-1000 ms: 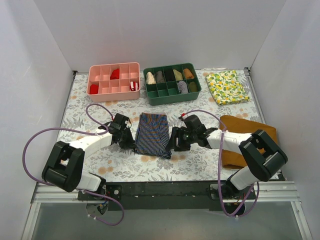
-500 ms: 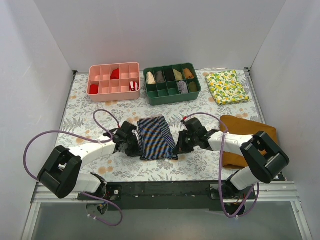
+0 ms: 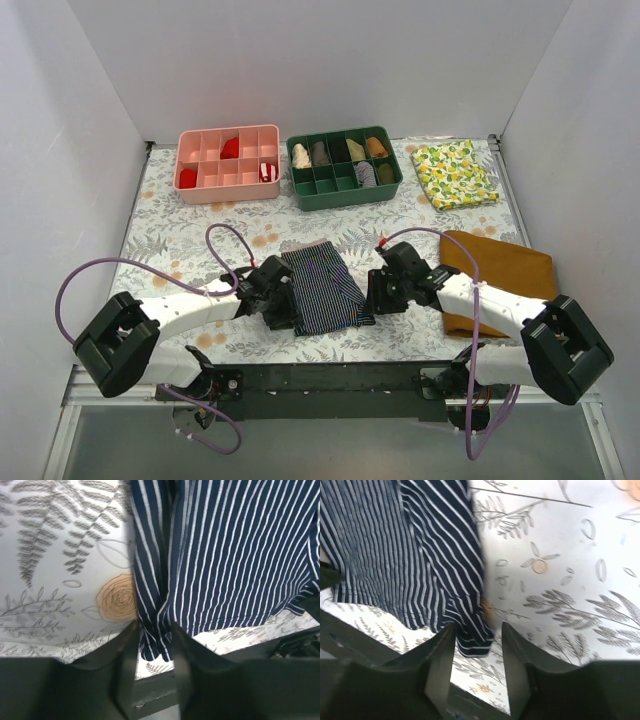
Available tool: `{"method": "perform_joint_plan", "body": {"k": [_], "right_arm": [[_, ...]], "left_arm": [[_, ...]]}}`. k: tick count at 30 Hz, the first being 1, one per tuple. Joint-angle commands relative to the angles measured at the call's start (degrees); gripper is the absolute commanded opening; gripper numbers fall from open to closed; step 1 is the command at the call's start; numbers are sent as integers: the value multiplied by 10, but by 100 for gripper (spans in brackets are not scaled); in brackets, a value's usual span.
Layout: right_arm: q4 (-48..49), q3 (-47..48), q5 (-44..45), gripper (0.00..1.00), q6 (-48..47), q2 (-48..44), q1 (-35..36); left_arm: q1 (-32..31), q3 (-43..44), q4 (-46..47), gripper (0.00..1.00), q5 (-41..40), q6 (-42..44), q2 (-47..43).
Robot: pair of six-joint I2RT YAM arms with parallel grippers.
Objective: Roll the underwear
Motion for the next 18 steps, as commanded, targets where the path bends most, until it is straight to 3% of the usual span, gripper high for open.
{"method": "perform_joint_plan", "body": {"k": [1, 4, 8, 10, 12, 18], "right_arm": [[-59, 21, 47, 55, -17, -30, -2], [-83, 47, 77, 58, -20, -39, -4], [-87, 69, 106, 58, -22, -48, -7], [-81, 78, 99, 58, -22, -43, -12], [-71, 80, 92, 58, -22, -38, -14], [-53, 72, 63, 57, -11, -36, -17]], "left_arm": [[-2, 24, -105, 42, -90, -6, -19], [0, 62, -138, 53, -129, 7, -30], [44, 113, -125, 55, -128, 67, -12], [125, 165, -86, 52, -91, 131, 22], [159, 199, -54, 51, -26, 173, 52], [189, 249, -10, 38, 24, 221, 132]]}}
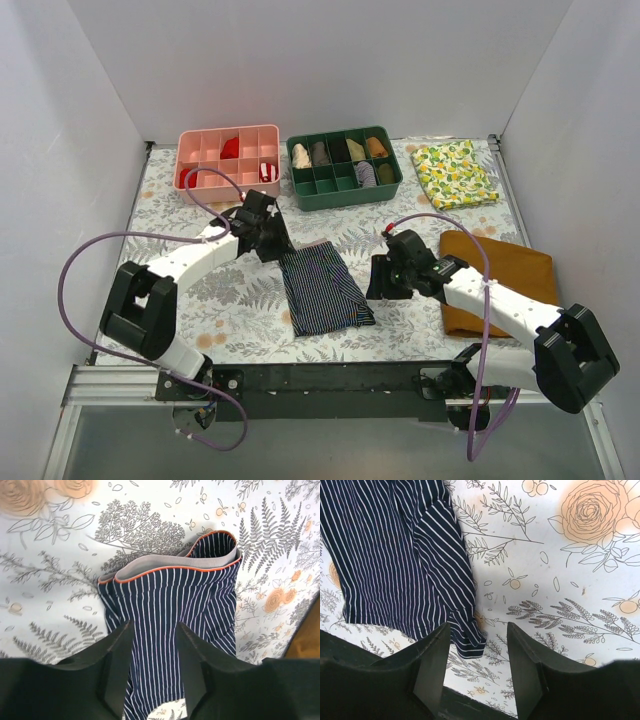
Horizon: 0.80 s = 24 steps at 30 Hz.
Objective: Roll the underwear
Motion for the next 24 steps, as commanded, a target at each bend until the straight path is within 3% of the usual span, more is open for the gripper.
{"method": "perform_joint_plan", "body": {"k": [1, 8, 17, 24], "right_arm": [[20, 13, -14, 56, 5, -1, -3], [22, 15, -17, 56, 6, -2, -9], [28, 12, -29, 56, 7, 2, -10], [27, 9, -29, 56, 9, 2, -9]], "left_arm": [[11, 12, 36, 36, 43, 47, 34], [23, 11, 37, 33, 28, 42, 58], [23, 5, 46, 41, 10, 37, 80], [23, 7, 61, 39, 10, 38, 101]]}}
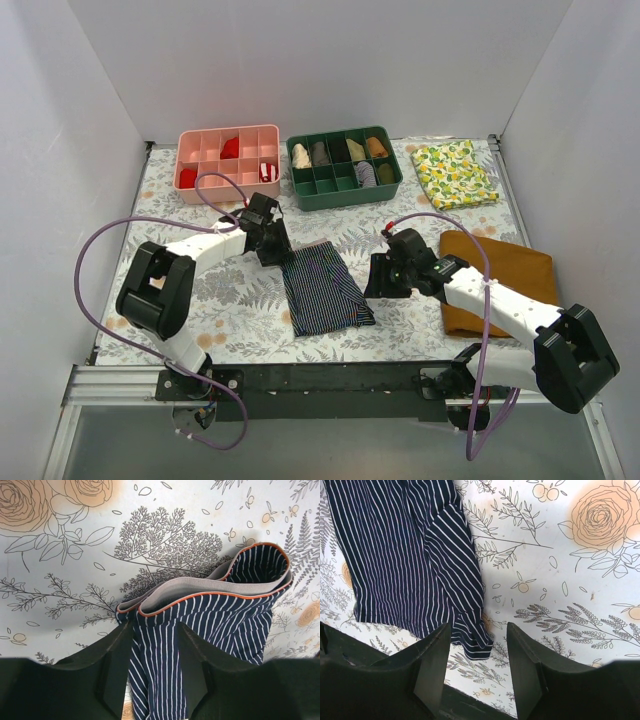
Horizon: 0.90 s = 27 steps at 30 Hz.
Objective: Roll the underwear
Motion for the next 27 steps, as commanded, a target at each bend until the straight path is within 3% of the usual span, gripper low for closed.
{"method": "perform_joint_plan", "body": {"k": [1, 9, 17, 27], "right_arm": [[14, 9, -5, 56, 7, 2, -2], [15, 5, -4, 57, 10, 0, -2], [18, 6, -6, 57, 10, 3, -2], [21, 2, -8, 57, 14, 0, -3]], "left_arm": [[2, 4, 17, 38, -16, 5, 5], [2, 4, 24, 26, -32, 2, 5], [2, 0, 24, 4, -28, 1, -14], [2, -14, 1, 1, -23, -20, -54]]}}
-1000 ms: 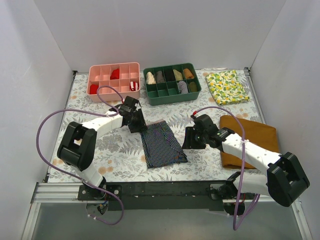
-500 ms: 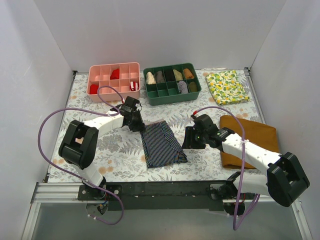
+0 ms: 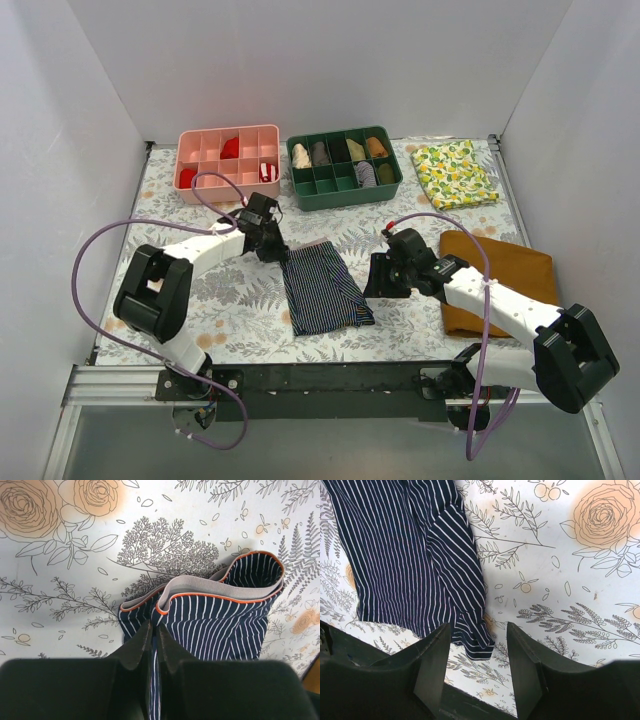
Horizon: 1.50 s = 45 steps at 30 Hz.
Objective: Roll the underwear
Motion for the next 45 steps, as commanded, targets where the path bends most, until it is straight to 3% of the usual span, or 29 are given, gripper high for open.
{"method": "perform_joint_plan", "body": {"k": [1, 7, 15, 22, 25, 26, 32, 37, 45], "right_arm": [[18, 2, -7, 57, 2, -1, -2], [18, 4, -13, 56, 1, 3, -2], [19, 2, -20, 57, -1, -2, -2], [69, 8, -109, 55, -19, -22, 1], [92, 20, -125, 47, -14, -9, 25], [99, 24, -124, 37, -13, -3, 33], [147, 74, -141, 2, 0, 92, 102], [174, 131, -133, 1, 6, 178, 159], [228, 146, -113, 1, 17, 251, 187]], "left_arm": [[2, -14, -12, 1, -5, -12, -55], [2, -52, -3, 5, -11, -23, -77], [2, -50, 30, 9, -21, -1, -27], [2, -18, 52, 12, -23, 19, 1], [2, -13, 50, 14, -41, 22, 6], [2, -12, 51, 14, -40, 23, 7], [2, -12, 52, 14, -40, 28, 10], [2, -6, 49, 14, -46, 34, 10], [2, 0, 47, 14, -43, 35, 18]]}}
